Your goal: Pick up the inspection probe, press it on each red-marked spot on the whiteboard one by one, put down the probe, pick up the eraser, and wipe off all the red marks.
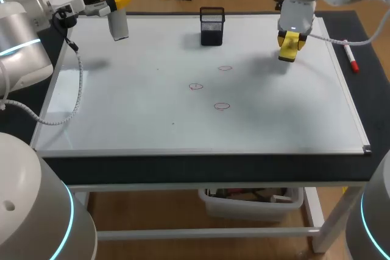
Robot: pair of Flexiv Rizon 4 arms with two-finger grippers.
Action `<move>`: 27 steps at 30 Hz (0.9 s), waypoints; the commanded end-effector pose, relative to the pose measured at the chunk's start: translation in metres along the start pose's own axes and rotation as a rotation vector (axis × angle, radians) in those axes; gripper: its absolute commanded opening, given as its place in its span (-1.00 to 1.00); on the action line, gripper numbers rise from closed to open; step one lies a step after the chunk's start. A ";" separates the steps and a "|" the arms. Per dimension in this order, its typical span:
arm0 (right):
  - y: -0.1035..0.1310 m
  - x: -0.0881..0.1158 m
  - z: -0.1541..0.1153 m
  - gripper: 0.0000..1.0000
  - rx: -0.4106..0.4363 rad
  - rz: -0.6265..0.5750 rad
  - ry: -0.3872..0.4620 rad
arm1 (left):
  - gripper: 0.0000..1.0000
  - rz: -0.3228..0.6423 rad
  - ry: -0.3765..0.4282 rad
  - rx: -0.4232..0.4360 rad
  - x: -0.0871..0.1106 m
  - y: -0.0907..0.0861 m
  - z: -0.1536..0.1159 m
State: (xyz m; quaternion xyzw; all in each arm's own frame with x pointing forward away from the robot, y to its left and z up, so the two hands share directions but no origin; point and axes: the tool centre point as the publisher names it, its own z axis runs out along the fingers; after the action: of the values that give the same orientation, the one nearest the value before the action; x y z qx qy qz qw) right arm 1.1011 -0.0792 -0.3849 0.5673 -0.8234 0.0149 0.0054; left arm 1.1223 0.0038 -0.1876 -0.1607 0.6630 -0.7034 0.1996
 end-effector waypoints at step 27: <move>0.000 0.001 -0.002 -1.00 0.002 -0.002 0.003 | -1.00 -0.058 0.496 0.072 0.178 0.009 0.067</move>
State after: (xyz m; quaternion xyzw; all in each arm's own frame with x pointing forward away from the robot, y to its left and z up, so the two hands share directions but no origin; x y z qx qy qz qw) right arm 1.1013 -0.0790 -0.3854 0.5673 -0.8234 0.0149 0.0050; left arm 0.9980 -0.1374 -0.1944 -0.0043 0.6643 -0.7469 0.0286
